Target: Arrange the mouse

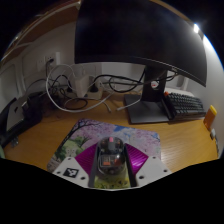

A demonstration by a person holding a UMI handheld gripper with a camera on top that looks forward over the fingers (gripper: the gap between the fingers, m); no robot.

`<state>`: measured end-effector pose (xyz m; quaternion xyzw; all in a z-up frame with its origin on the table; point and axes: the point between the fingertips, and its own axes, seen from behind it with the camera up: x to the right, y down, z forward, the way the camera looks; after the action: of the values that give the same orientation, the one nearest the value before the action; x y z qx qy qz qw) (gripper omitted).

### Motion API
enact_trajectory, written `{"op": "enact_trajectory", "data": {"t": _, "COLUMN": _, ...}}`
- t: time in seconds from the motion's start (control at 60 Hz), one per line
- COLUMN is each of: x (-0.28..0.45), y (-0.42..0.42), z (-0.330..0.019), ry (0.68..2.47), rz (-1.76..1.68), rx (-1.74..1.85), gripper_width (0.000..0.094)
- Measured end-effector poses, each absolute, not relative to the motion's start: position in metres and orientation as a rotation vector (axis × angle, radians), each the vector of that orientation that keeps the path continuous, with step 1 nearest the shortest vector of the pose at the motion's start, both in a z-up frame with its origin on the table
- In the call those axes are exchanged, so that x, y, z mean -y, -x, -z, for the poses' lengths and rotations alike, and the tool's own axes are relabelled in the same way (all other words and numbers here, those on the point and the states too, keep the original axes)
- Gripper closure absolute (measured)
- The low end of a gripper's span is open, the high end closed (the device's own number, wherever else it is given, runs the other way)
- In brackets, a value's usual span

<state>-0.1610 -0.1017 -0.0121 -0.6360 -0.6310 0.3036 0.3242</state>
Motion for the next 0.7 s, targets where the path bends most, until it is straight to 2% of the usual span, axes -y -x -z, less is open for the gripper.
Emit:
{"op": "enact_trajectory", "data": {"t": 0.117, "x": 0.091, "y": 0.156, "z": 0.007, "ry": 1.687, "rz": -0.740, "rx": 1.635, "gripper_width": 0.0061}}
{"op": "enact_trajectory", "data": {"t": 0.15, "x": 0.092, "y": 0.152, "z": -0.001, "ry": 1.690, "rz": -0.749, "rx": 1.643, "gripper_width": 0.0086}}
{"op": "enact_trajectory", "data": {"t": 0.267, "x": 0.100, "y": 0.121, "z": -0.042, "ry": 1.717, "rz": -0.778, "rx": 1.638, "gripper_width": 0.0083}}
{"op": "enact_trajectory", "data": {"t": 0.483, "x": 0.114, "y": 0.000, "z": -0.122, "ry": 1.814, "rz": -0.756, "rx": 1.675, "gripper_width": 0.0083}}
{"op": "enact_trajectory", "data": {"t": 0.7, "x": 0.118, "y": -0.098, "z": -0.157, "ry": 1.864, "rz": -0.725, "rx": 1.682, "gripper_width": 0.0081}}
